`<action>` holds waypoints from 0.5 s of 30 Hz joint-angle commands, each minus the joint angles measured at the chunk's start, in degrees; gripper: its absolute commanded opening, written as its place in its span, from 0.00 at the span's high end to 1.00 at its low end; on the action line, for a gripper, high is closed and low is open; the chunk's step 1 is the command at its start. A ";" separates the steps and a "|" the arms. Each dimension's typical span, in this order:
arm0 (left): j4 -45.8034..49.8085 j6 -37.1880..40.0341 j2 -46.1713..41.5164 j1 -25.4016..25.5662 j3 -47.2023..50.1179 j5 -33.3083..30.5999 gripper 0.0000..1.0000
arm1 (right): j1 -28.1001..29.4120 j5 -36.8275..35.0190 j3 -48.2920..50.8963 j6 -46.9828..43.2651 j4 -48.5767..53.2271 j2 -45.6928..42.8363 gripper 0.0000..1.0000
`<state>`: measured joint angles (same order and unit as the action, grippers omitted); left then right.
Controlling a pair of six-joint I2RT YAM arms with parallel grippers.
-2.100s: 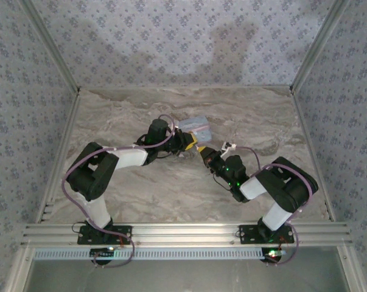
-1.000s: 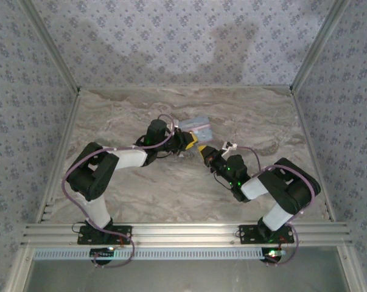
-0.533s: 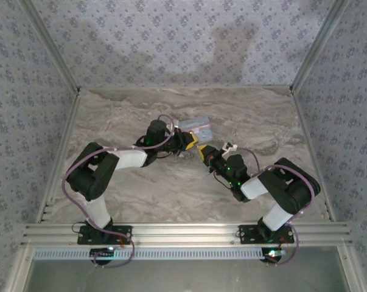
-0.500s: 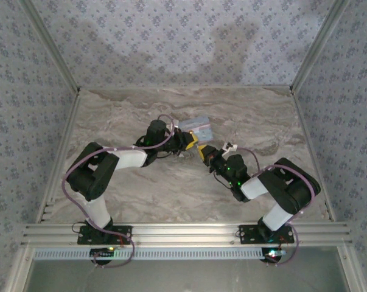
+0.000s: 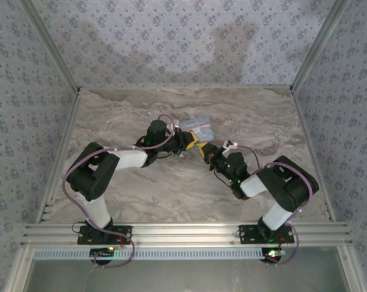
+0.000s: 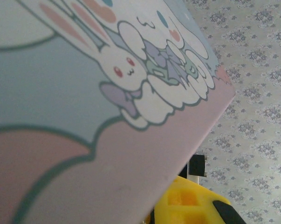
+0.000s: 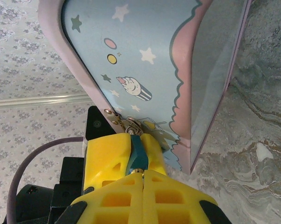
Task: Unlock a padlock with a key
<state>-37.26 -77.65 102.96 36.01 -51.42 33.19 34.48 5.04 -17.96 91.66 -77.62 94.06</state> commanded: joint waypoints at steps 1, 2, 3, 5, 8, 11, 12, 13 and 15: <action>-2.65 0.30 0.19 1.82 0.32 4.14 1.00 | -0.64 -0.82 -1.82 -1.63 -0.56 0.92 1.00; -2.51 0.26 0.22 1.95 0.34 4.16 1.00 | -0.68 -0.80 -1.81 -1.72 -0.51 0.88 1.00; -2.55 0.31 0.23 2.02 0.27 4.16 1.00 | -0.79 -0.81 -1.88 -1.74 -0.36 0.96 1.00; -2.47 0.31 0.20 2.25 0.35 4.16 1.00 | -0.78 -1.00 -2.01 -2.13 -0.12 0.96 1.00; -2.51 0.22 0.47 3.13 0.29 4.16 1.00 | -0.99 -0.82 -2.52 -2.84 0.91 0.86 1.00; -2.39 0.14 0.91 4.44 0.06 4.43 1.00 | -0.93 -0.51 -3.44 -3.68 2.31 0.80 1.00; -2.49 0.06 1.00 4.86 0.09 4.42 1.00 | -0.93 -0.47 -3.56 -3.95 2.75 0.73 1.00; -2.55 0.05 1.10 5.24 0.09 4.45 1.00 | -0.95 -0.51 -3.59 -4.11 2.83 0.70 1.00; -2.56 0.04 1.49 6.23 0.13 4.32 1.00 | -0.99 -0.38 -3.64 -4.28 2.77 0.93 1.00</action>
<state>-37.54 -77.65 103.35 37.30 -51.27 30.13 33.98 5.39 -18.85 89.32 -75.35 94.19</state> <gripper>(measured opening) 0.117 0.059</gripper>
